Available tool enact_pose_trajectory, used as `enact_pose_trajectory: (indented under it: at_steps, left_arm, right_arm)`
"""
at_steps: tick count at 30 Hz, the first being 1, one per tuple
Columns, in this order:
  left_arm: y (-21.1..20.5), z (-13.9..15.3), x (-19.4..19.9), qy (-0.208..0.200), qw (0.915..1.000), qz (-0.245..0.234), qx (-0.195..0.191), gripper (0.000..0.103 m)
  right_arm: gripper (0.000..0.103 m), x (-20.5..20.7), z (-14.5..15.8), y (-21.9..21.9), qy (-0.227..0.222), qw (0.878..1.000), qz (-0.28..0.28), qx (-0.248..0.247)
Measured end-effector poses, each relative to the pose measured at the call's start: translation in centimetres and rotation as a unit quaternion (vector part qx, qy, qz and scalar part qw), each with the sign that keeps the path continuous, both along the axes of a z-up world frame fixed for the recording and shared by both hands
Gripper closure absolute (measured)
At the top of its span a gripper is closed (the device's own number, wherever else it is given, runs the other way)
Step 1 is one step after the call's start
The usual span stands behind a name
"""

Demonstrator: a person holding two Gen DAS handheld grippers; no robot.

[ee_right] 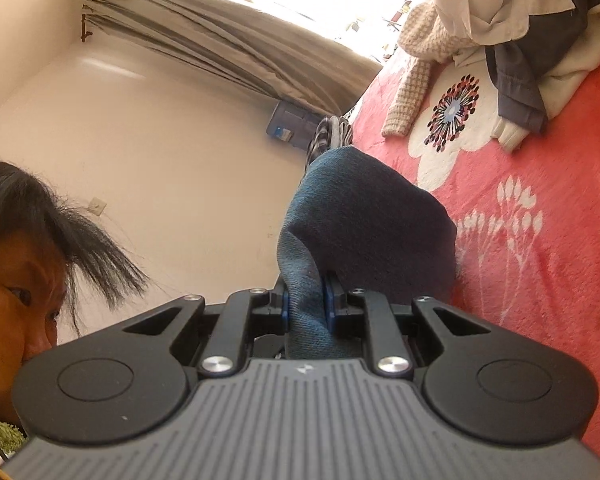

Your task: Fold clothes

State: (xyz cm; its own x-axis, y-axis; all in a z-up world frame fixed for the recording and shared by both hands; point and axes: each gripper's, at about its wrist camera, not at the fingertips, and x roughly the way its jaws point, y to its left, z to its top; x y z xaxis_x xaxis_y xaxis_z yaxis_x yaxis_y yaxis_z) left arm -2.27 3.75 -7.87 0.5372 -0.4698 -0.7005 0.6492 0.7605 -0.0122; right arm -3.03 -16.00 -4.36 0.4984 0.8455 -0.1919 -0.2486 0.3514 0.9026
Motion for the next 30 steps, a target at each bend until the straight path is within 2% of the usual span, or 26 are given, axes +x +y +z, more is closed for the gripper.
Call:
enact_pose_trajectory:
  at_steps: [3,5,9,12,15,18,22,23,24,27,30]
  left_arm:
    - [-0.6,-1.3,2.6,0.020,0.9996,0.012,-0.017,0.067]
    - [-0.6,-2.5,4.0,0.035,0.9990,0.018,-0.021,0.056]
    - [0.2,-3.7,5.2,0.067,0.9961,0.034,-0.047,0.055]
    - [0.9,-2.9,4.9,0.055,0.9962,0.050,-0.045,0.061]
    - [1.6,-2.0,4.7,0.035,0.9964,0.066,-0.041,0.062]
    - [1.3,-2.7,5.4,0.033,0.9956,0.087,-0.002,0.063]
    - [2.0,-1.5,4.2,0.020,0.9939,0.107,-0.015,0.065]
    - [2.5,-0.8,3.3,0.017,0.9935,0.107,-0.033,0.063]
    - [2.7,-0.2,2.4,0.015,0.9941,0.099,-0.044,0.062]
    - [2.4,0.6,-1.5,0.008,0.9985,0.042,-0.036,0.062]
    - [0.9,-0.7,-4.7,0.019,0.9998,-0.011,0.003,0.062]
  right_arm:
    - [0.088,0.0,-0.1,-0.1,0.000,1.000,0.001,0.003]
    - [0.088,0.0,-0.2,0.0,0.002,1.000,0.001,-0.004]
    - [0.088,0.0,-0.7,0.3,0.010,1.000,0.005,-0.025]
    - [0.088,0.0,-1.0,0.1,0.015,1.000,0.000,-0.013]
    - [0.088,0.2,-1.0,-0.2,0.012,1.000,-0.001,-0.007]
    - [0.088,0.3,-1.0,0.0,0.012,1.000,0.005,-0.007]
    - [0.088,0.5,-1.0,0.5,0.014,1.000,0.005,-0.001]
    - [0.088,0.6,-1.0,0.6,0.014,1.000,0.004,0.000]
    - [0.088,0.6,-0.9,0.7,0.013,1.000,0.004,0.001]
    - [0.088,0.7,-0.6,1.1,0.011,1.000,0.007,-0.001]
    - [0.088,1.1,-0.4,2.0,0.007,1.000,0.017,0.005]
